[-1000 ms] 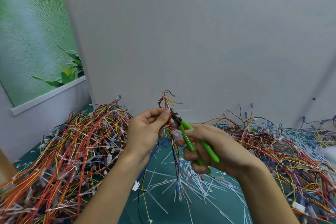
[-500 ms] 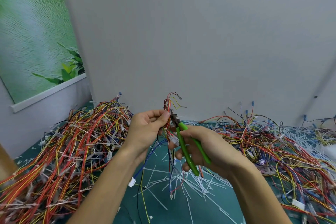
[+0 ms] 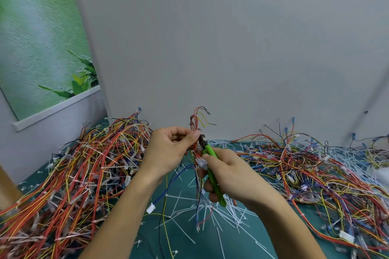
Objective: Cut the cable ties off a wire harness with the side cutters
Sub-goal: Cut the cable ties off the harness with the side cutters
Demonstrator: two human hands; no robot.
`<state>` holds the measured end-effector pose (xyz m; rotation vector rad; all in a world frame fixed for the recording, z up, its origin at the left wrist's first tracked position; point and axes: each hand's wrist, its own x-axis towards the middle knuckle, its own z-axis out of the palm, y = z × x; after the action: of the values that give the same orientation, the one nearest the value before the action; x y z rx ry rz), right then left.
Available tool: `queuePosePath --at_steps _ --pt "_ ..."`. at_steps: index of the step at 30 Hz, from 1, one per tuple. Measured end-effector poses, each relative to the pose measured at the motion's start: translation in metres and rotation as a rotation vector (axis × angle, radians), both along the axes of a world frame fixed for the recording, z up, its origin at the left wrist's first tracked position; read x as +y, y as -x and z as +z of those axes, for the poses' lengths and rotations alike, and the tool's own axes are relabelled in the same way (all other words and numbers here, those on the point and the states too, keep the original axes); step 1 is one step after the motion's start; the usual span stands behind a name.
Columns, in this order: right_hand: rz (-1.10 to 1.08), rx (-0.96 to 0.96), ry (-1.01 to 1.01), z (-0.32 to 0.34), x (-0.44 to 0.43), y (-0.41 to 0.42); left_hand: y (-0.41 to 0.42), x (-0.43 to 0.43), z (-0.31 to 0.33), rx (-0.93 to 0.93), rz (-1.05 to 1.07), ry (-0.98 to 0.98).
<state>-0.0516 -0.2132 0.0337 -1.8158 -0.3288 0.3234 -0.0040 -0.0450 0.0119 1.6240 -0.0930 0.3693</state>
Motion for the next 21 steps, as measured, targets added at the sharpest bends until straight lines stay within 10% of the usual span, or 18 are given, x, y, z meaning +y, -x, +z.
queuePosePath --at_steps 21 --pt "-0.054 -0.153 0.239 -0.002 0.000 -0.001 0.001 -0.008 -0.007 -0.105 0.002 -0.235"
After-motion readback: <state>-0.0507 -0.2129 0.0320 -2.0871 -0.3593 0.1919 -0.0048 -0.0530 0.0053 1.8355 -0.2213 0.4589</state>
